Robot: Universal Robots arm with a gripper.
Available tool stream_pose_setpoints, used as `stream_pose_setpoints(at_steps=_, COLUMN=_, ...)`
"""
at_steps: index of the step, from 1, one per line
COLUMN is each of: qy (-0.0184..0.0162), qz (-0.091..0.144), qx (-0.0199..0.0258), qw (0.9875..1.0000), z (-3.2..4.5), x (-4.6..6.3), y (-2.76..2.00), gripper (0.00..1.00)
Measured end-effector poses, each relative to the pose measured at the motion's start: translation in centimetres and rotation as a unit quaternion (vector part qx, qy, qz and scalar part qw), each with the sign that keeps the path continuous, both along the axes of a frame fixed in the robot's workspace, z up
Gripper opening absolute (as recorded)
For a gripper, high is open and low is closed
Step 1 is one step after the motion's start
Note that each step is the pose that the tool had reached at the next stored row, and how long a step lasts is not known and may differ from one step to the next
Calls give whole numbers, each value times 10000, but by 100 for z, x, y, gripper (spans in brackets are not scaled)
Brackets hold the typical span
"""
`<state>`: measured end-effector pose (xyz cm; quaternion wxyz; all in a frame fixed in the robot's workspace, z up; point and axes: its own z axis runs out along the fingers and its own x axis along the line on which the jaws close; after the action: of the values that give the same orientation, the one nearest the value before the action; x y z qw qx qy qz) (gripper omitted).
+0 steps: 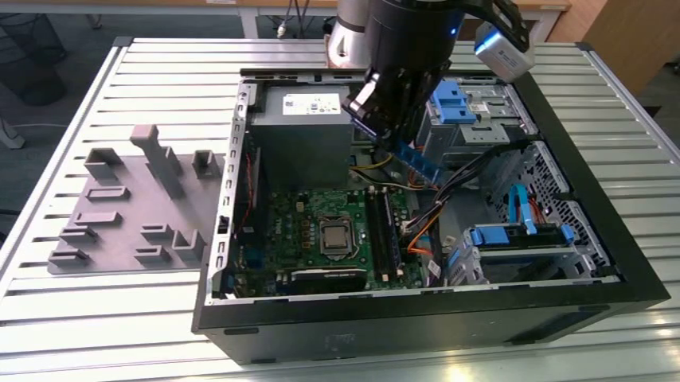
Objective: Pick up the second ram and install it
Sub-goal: 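Insert the second ram into the second slot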
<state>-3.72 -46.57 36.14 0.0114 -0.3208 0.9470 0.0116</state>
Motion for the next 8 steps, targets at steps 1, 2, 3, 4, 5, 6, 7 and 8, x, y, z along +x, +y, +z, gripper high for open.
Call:
stream_pose_setpoints(at_steps=1, qy=0, qz=-36, qx=0, qw=10000, z=0, x=0, y=0, gripper=14)
stream_pose_setpoints(at_steps=2, qy=0, qz=-71, qx=0, qw=10000, z=0, x=0, y=0, gripper=14)
stream_pose_setpoints(at_steps=3, qy=0, qz=-106, qx=0, qw=9999, z=0, x=0, y=0, gripper=14)
stream_pose_setpoints(at_steps=4, qy=0, qz=-143, qx=0, qw=9999, z=0, x=0, y=0, gripper=14)
stream_pose_setpoints(at_steps=5, qy=0, qz=-177, qx=0, qw=9998, z=-1, x=0, y=0, gripper=14)
stream_pose_setpoints(at_steps=6, qy=0, qz=-211, qx=0, qw=9998, z=-1, x=0, y=0, gripper=14)
stream_pose_setpoints(at_steps=7, qy=0, qz=-246, qx=-1, qw=9997, z=-1, x=0, y=0, gripper=14)
stream_pose_setpoints(at_steps=8, qy=0, qz=-282, qx=0, qw=9996, z=-1, x=0, y=0, gripper=14)
